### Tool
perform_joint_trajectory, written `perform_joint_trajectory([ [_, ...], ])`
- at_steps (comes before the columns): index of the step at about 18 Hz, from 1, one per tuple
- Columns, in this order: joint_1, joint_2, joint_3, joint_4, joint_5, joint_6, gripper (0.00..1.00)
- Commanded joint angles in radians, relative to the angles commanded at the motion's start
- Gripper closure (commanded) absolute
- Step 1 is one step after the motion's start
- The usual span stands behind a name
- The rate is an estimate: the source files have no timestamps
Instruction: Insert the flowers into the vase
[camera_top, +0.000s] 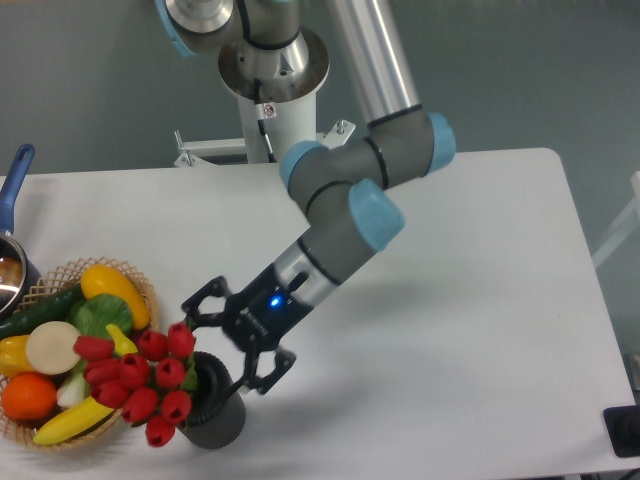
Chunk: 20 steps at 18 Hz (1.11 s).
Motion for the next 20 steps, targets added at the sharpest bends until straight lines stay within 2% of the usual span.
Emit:
perform_joint_trajectory([
  [3,0.038,0.026,-0.017,0.0,0.0,0.0,0.0],
  [6,0.081,0.028,-0.017,-0.002,0.015,0.0,0.0],
  [11,0.176,0.049,-0.006,-0.002,0.188,0.038,0.0],
  [15,0.284,0.048,-0.006,-0.002,0.415,0.243,0.0],
  [17,0.324,0.048,-0.011,-0.002,0.602,0.326,0.0],
  [19,0.331,0.048,-0.017,-0.002,0.83,0.424,0.0],
  [20,0.33,0.046,-0.018,-0.002,0.903,0.464,0.0],
])
